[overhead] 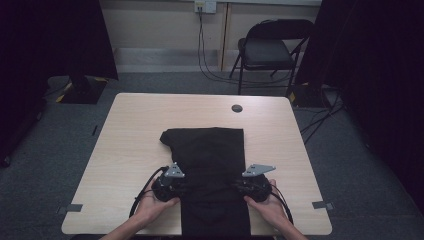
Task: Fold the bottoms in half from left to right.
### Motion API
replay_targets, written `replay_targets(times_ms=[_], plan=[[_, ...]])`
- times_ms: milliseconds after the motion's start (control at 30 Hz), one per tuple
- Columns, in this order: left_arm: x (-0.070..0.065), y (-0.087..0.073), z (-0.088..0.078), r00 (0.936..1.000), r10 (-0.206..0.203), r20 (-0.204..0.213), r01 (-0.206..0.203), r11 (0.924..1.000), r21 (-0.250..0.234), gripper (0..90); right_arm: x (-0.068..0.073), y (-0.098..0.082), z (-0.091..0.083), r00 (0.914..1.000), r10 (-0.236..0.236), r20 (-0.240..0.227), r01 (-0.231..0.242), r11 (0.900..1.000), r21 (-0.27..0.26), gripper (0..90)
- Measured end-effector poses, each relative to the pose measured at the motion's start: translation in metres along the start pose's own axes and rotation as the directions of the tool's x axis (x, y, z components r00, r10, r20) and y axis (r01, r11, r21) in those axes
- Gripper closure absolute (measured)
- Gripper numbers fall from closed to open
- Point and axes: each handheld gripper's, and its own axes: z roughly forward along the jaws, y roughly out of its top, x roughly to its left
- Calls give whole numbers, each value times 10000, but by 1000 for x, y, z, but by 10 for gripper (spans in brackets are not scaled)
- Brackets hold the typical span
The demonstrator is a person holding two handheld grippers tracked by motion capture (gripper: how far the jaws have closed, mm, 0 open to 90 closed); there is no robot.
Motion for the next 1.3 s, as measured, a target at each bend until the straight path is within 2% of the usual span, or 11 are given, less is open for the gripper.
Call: replay_targets(times_ms=[167,433,500,533,567,600,700,900,1000,1167,1300], plan=[[16,11,10,9959,372,-825,-388,9991,-188,807,-10,6,14,9991,-153,386,163,9996,-247,844],[60,35,27,9775,-131,-2105,6,9982,-593,819,-42,37,48,9956,106,933,-50,9982,-596,847],[70,41,33,9668,-3,-2555,-170,9977,-653,821,-51,45,57,9949,246,975,-173,9970,-749,848],[78,47,38,9497,49,-3132,-283,9971,-703,828,-57,53,66,9931,326,1123,-233,9963,-831,849],[78,47,38,9497,49,-3132,-283,9971,-703,831,-57,53,66,9931,326,1123,-233,9963,-831,849],[87,54,45,9370,31,-3494,-329,9963,-792,834,-62,61,74,9901,338,1366,-226,9963,-824,849],[96,59,47,9383,-203,-3452,-113,9959,-892,834,-68,69,80,9872,321,1561,-199,9967,-790,848],[108,56,40,9677,-520,-2469,264,9940,-1057,829,-77,75,86,9856,503,1613,-345,9945,-989,832],[108,54,31,9799,-610,-1899,384,9920,-1204,788,-75,74,80,9893,809,1211,-690,9927,-990,608],[110,55,18,9822,-775,-1708,454,9818,-1843,701,-74,86,73,9910,607,1195,-452,9907,-1284,492],[113,66,15,9807,-941,-1712,547,9736,-2217,552,-90,99,75,9865,1278,1027,-1098,9802,-1650,401]])
